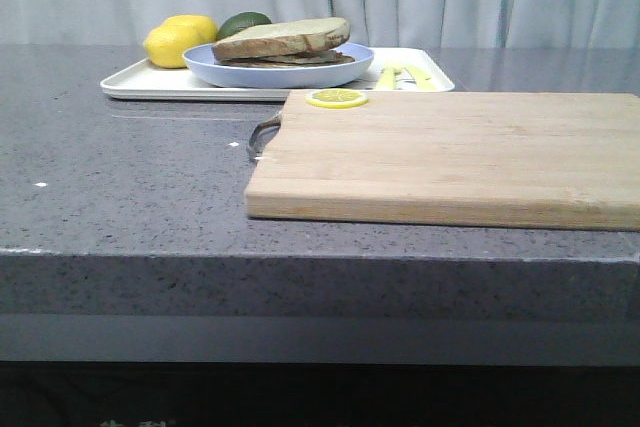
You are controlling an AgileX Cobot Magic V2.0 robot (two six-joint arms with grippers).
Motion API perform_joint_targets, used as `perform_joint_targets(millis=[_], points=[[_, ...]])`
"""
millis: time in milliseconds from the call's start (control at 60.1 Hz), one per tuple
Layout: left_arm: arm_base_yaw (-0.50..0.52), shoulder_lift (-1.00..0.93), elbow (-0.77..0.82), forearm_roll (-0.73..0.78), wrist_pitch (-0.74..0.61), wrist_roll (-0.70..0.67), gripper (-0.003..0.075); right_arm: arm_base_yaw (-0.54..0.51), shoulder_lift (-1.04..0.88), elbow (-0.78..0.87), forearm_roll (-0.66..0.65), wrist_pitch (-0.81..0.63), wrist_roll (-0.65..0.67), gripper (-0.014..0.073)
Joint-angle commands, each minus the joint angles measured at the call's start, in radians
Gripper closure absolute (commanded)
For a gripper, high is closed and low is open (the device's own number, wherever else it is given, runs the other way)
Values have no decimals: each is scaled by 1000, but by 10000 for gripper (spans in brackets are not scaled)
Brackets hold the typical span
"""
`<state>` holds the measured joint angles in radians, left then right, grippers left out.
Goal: Place bread and move sandwich to tray
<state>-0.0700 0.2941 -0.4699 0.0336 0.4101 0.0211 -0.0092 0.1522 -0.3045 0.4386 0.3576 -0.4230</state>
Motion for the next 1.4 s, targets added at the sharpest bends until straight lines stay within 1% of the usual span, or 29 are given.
perform_joint_targets(millis=[0, 83, 216, 400, 583, 749, 816, 1382], points=[[0, -10, -9, -10, -93, -10, 739, -8, 10, -26, 2, -68, -5, 671], [0, -66, 39, -14, -147, -10, 739, -8, 10, -26, 2, -68, -5, 671], [0, -188, 170, -16, -248, -10, 739, -8, 10, -26, 2, -68, -5, 671], [0, -326, 307, -54, -253, -10, 739, -8, 10, -26, 2, -68, -5, 671], [31, -323, 392, -95, -277, -10, 739, -8, 10, -26, 2, -66, -5, 671], [74, -323, 484, -142, -363, -10, 739, -8, 10, -26, 2, -65, -5, 671], [81, -323, 485, -142, -344, -10, 739, -8, 10, -26, 2, -65, -5, 671], [81, -323, 485, -142, -344, -10, 739, -8, 10, -26, 2, -65, -5, 671]])
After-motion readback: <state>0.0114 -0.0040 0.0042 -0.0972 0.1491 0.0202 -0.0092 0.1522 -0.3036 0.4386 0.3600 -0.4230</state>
